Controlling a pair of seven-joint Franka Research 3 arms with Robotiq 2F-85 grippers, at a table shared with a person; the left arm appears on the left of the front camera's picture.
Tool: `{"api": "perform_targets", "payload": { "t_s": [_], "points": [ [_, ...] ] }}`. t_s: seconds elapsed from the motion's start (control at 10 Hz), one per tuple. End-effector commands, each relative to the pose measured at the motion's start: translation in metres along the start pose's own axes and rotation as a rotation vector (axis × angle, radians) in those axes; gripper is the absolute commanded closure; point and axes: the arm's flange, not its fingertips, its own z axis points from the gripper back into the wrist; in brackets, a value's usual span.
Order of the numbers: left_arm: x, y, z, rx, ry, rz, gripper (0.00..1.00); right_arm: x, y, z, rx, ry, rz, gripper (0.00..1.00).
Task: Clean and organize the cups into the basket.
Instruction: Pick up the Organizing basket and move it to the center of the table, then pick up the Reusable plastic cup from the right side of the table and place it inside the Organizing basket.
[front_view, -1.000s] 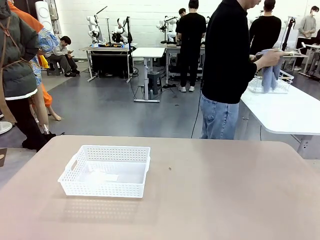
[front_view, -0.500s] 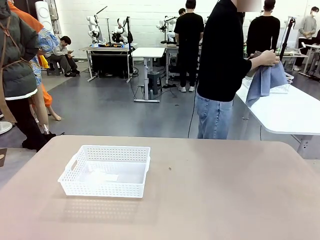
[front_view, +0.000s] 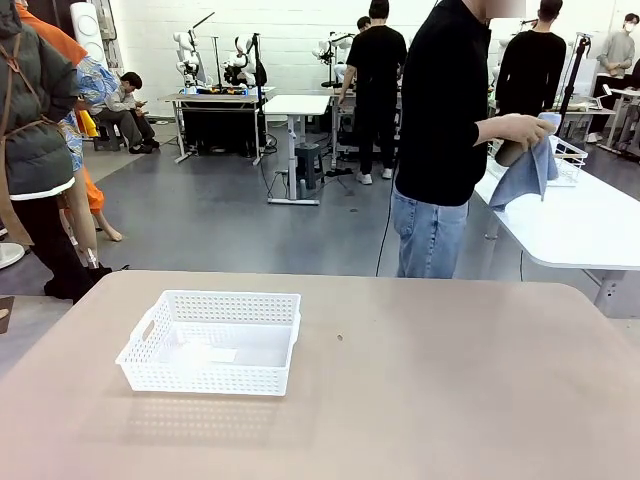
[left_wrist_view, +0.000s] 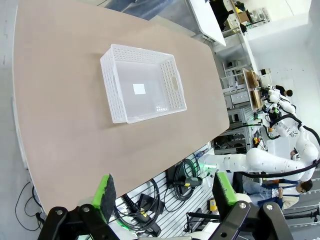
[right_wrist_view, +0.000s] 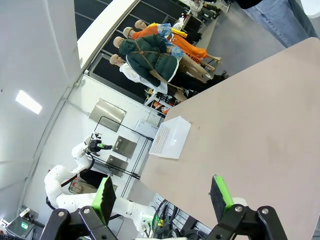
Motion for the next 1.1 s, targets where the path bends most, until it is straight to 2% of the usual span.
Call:
{"api": "perform_targets", "payload": {
  "t_s": [0.0, 1.0],
  "points": [
    [0.0000, -0.0026, 0.0008, 0.001, -0.002, -0.008, 0.00, 0.0002, 0.0005, -0.0020, -0.010, -0.008, -0.009, 0.00],
    [0.0000, -0.0026, 0.0008, 0.001, -0.002, -0.008, 0.00, 0.0002, 0.0005, -0.0020, -0.010, -0.008, -0.009, 0.00]
  ]
}}
